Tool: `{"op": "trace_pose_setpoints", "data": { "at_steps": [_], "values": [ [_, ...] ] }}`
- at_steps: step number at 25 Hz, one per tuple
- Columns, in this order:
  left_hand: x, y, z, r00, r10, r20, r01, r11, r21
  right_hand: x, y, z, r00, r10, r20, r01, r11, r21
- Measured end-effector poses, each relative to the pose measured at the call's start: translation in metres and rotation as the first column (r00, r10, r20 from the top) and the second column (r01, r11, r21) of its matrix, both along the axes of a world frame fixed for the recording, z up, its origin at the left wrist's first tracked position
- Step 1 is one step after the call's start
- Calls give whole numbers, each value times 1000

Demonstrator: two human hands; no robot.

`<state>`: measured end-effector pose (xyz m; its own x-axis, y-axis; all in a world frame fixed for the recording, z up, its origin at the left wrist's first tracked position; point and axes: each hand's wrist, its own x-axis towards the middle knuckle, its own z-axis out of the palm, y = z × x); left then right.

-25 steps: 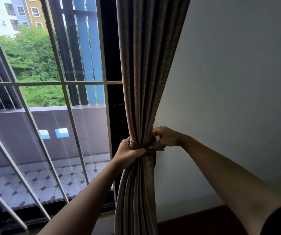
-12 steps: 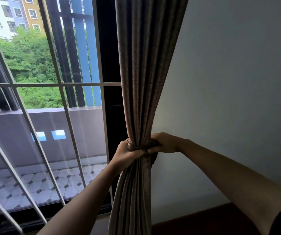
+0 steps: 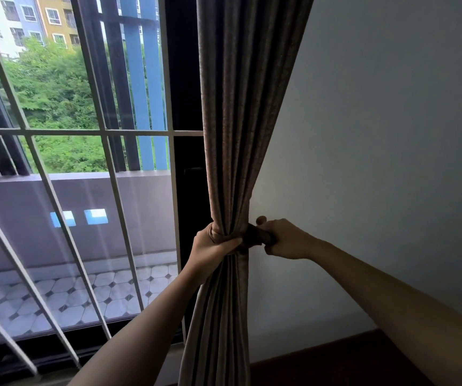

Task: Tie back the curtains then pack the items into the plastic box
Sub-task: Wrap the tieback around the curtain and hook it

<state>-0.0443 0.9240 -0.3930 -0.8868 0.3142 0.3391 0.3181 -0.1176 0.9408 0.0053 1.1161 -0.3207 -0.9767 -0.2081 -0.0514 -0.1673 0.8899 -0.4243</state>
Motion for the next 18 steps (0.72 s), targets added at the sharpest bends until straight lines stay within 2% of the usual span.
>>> {"op": "trace_pose_setpoints", "data": {
  "at_steps": [2, 4, 7, 8, 9, 10, 12, 13, 15, 18],
  "values": [
    [5, 5, 1, 1000, -21, -3, 21, 1000, -4, 9, 0, 7, 991, -88, 104, 94, 994, -52],
    [9, 8, 2, 1000, -1, -19, 1, 1000, 1, 16, 2, 14, 971, -164, 172, 171, 985, -21],
    [10, 8, 1, 995, 93, -26, -92, 995, 25, 28, -1, 11, 985, -154, 83, 146, 985, 95],
    [12, 8, 2, 993, 120, -24, -119, 993, 24, 33, -5, 7, 991, -126, 43, 122, 989, 88],
    [14, 8, 4, 988, 150, -31, -150, 989, 10, 37, -8, 1, 994, -112, 18, 111, 994, 20],
    [16, 8, 6, 980, 193, -49, -194, 981, -21, 41, -10, -3, 992, -126, 30, 129, 984, -126],
    [19, 6, 9, 950, 282, -133, -296, 950, -102, 48, -17, -7, 980, -154, 124, 194, 865, -463],
    [19, 4, 10, 938, 295, -184, -321, 938, -132, 51, -20, -7, 976, -139, 167, 210, 796, -568],
    [18, 3, 11, 937, 260, -234, -304, 936, -177, 55, -22, -6, 977, -91, 192, 193, 760, -621],
    [18, 2, 16, 964, 190, -184, -227, 951, -208, 62, -30, -5, 985, -58, 164, 148, 777, -612]
  ]
}}
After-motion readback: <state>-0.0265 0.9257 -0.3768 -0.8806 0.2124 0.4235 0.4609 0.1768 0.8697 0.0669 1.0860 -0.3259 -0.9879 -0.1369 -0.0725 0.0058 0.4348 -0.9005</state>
